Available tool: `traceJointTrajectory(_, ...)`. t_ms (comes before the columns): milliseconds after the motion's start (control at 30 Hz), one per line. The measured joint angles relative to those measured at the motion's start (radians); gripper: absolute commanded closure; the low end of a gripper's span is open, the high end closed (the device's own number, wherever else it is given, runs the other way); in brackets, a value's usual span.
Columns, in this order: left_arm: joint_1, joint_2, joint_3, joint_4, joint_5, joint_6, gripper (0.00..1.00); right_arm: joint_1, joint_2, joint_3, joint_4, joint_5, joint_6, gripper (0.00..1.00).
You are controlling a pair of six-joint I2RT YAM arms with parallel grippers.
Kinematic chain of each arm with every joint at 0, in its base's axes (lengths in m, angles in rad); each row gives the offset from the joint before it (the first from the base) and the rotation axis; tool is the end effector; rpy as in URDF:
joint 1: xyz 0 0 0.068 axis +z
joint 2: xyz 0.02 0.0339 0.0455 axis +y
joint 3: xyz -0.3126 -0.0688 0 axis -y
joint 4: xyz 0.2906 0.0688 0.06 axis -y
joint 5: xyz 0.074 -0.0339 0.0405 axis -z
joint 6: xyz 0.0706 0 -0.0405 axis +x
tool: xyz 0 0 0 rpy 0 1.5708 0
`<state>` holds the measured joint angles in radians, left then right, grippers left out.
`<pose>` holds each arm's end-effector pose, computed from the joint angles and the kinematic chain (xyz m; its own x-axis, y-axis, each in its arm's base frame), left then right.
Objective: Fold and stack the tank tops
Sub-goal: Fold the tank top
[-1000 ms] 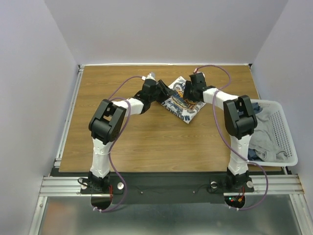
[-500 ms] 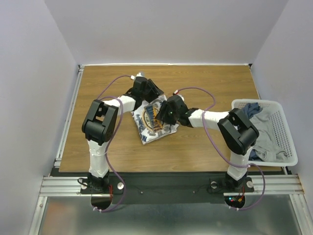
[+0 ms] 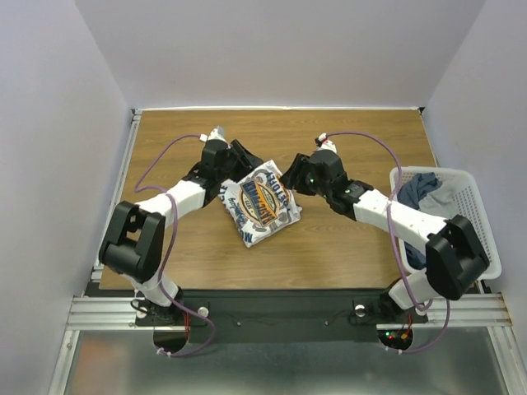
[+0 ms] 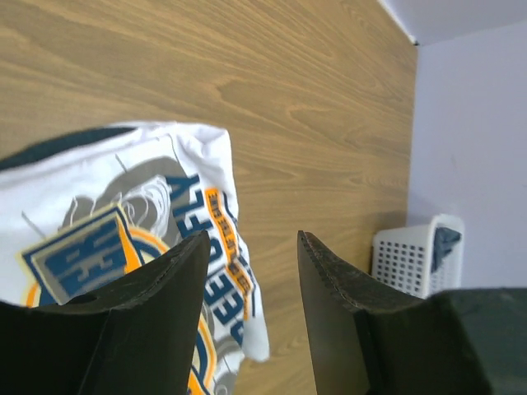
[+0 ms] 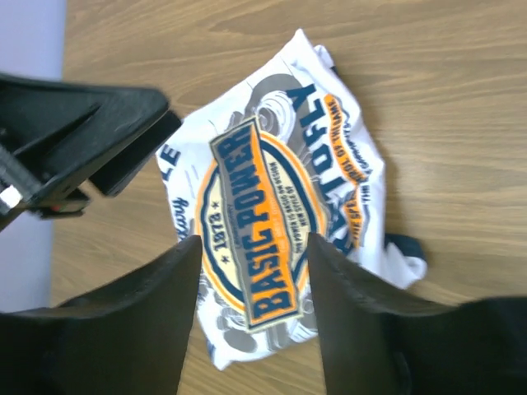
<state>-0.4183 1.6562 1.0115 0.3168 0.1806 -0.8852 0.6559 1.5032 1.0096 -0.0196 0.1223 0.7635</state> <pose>0.4068 -0.1947 0.2521 -0.6159 -0.5595 -0.5546 0.1236 0.6267 -0.7694 0.3292 0.2425 0.2698 -0.6414 0.3724 -0.6708 -0.1074 0.8221 0.5591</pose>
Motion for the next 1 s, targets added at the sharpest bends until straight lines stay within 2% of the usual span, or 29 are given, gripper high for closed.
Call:
traceJointTrajectory(200, -0.011, -0.137, -0.202, 0.034, -0.005, -0.088, 0.46, 0.0, -0.031, -0.032, -0.06, 0.03, -0.093, 0.44)
traceJointTrajectory(367, -0.035, -0.141, -0.293, 0.03, -0.006, -0.127, 0.46, 0.02, 0.043, -0.038, -0.15, 0.082, -0.167, 0.43)
traceJointTrajectory(500, -0.04, -0.141, -0.316, 0.029, -0.011, -0.14, 0.46, 0.039, 0.069, -0.046, -0.195, 0.103, -0.2, 0.47)
traceJointTrajectory(800, -0.04, -0.071, -0.315, 0.039, -0.024, -0.133, 0.47, 0.046, 0.127, -0.057, -0.206, 0.16, -0.233, 0.66)
traceJointTrajectory(900, -0.038, -0.034, -0.309, 0.033, -0.024, -0.126, 0.47, 0.046, 0.127, -0.077, -0.216, 0.19, -0.234, 0.79)
traceJointTrajectory(933, -0.037, -0.028, -0.306, 0.034, -0.024, -0.123, 0.47, 0.046, 0.127, -0.08, -0.22, 0.197, -0.233, 0.88)
traceJointTrajectory(1000, -0.031, -0.017, -0.292, 0.031, -0.024, -0.114, 0.47, 0.046, 0.127, -0.091, -0.222, 0.217, -0.23, 0.88)
